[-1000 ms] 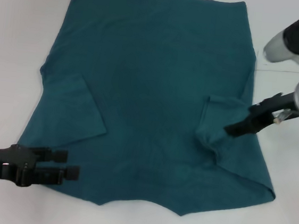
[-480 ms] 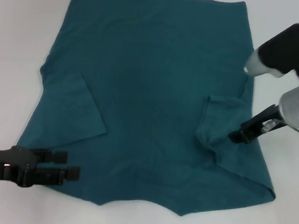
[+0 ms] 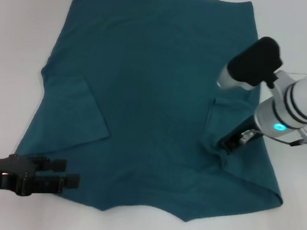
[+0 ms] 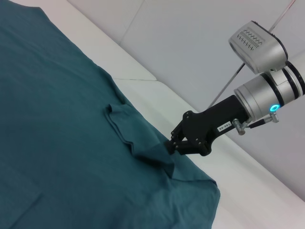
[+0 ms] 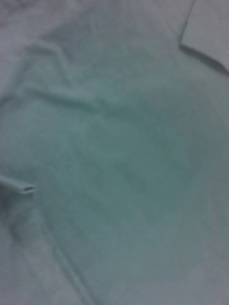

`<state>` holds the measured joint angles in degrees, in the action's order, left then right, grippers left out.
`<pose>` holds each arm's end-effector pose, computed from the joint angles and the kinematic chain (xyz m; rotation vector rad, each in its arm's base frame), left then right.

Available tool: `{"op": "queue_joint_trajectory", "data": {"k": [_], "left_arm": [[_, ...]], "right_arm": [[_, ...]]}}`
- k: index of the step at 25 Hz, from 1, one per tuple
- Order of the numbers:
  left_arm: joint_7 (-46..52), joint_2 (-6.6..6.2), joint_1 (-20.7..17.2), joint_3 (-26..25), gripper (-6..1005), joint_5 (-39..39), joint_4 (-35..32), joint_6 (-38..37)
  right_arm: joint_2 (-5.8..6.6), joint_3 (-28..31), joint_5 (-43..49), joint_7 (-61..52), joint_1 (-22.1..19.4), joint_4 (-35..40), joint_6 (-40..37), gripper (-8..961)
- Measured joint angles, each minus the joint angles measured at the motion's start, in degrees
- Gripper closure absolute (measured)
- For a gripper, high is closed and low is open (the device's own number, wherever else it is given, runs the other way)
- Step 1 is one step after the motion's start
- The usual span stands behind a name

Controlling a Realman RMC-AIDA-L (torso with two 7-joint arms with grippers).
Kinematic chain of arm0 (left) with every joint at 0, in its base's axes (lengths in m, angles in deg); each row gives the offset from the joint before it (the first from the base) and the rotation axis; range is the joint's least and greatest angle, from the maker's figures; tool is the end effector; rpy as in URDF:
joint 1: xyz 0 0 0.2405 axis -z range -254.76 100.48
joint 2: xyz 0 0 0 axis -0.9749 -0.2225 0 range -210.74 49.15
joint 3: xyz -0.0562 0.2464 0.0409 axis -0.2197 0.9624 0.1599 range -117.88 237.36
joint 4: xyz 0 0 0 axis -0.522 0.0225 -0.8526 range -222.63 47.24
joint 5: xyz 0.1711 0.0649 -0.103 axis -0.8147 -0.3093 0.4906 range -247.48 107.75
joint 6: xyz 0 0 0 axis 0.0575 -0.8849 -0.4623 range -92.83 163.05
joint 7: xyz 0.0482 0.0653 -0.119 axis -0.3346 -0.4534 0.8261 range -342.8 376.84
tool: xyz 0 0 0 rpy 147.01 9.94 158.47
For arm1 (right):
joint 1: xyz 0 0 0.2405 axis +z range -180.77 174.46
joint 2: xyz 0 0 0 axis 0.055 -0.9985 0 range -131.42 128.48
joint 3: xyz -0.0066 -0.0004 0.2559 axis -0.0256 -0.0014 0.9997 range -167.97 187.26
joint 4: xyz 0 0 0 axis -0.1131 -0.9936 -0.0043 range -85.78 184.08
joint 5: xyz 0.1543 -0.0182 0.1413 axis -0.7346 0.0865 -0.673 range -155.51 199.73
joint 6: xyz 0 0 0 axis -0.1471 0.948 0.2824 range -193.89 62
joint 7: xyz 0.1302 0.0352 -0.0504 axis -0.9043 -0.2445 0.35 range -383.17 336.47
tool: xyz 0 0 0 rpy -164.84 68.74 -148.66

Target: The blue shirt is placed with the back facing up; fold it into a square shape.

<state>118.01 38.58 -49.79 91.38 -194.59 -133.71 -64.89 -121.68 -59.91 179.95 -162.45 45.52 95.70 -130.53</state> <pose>-0.2803 0.3023 0.0271 -2.6974 -1.1414 -0.6742 0.2073 0.4241 -0.0315 -2.4487 0.8336 -0.4827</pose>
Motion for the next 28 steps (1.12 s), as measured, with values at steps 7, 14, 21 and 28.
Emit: {"op": "queue_joint_trajectory", "data": {"k": [7, 14, 21, 28], "left_arm": [[0.05, 0.00, -0.39, 0.00, 202, 0.00, -0.19, 0.57], [0.09, -0.02, -0.85, -0.06, 202, 0.01, -0.30, 0.96], [1.31, -0.03, -1.09, -0.09, 201, -0.14, -0.29, 2.97], [13.51, -0.33, -0.76, -0.71, 201, -4.82, -3.89, 7.65]], "right_arm": [[-0.03, -1.92, -4.03, 0.56, 3.19, -5.30, 2.30, 937], [-0.02, -3.12, -4.70, 0.25, 5.86, -10.02, 4.38, 954], [-0.02, -3.12, -6.31, 0.66, 5.83, -10.84, 5.46, 953], [0.40, -1.13, -6.46, 0.43, 2.30, -1.23, -0.46, 954]]}}
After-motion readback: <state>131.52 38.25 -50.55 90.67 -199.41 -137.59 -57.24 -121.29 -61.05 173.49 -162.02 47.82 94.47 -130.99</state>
